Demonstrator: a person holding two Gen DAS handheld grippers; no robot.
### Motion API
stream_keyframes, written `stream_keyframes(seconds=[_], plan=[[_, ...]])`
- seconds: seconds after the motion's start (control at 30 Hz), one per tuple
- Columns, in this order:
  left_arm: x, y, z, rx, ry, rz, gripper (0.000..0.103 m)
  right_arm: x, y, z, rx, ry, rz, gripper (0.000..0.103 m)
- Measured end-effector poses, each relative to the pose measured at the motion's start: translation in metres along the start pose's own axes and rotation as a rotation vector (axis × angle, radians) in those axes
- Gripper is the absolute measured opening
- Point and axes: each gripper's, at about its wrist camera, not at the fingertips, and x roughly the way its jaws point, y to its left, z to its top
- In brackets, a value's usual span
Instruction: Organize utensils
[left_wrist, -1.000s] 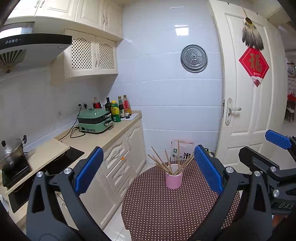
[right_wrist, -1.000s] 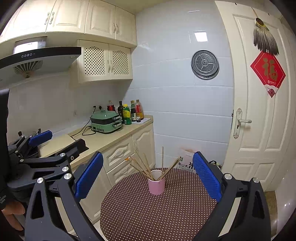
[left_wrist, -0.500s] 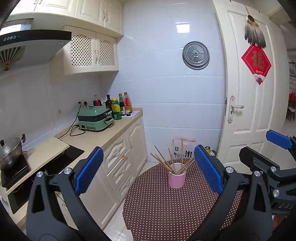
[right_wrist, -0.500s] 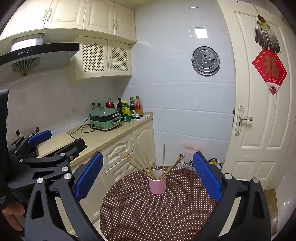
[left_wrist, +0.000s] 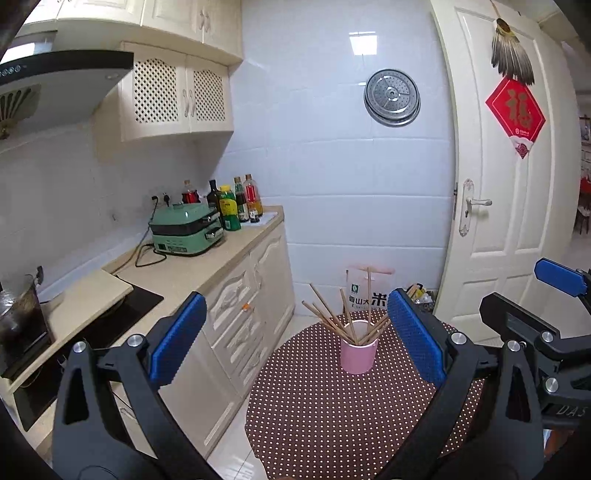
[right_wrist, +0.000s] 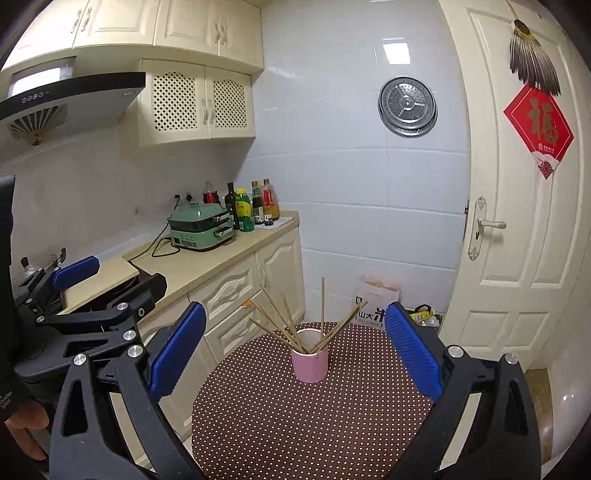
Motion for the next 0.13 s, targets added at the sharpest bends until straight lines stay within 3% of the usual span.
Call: stream_keyframes(seconds=[0.13], plan=[[0.023,-0.001,-0.006,0.003,0.051,-0.009,0.096,0.019,-0.003,-0.005,0.008,0.039,-0.011,0.094]])
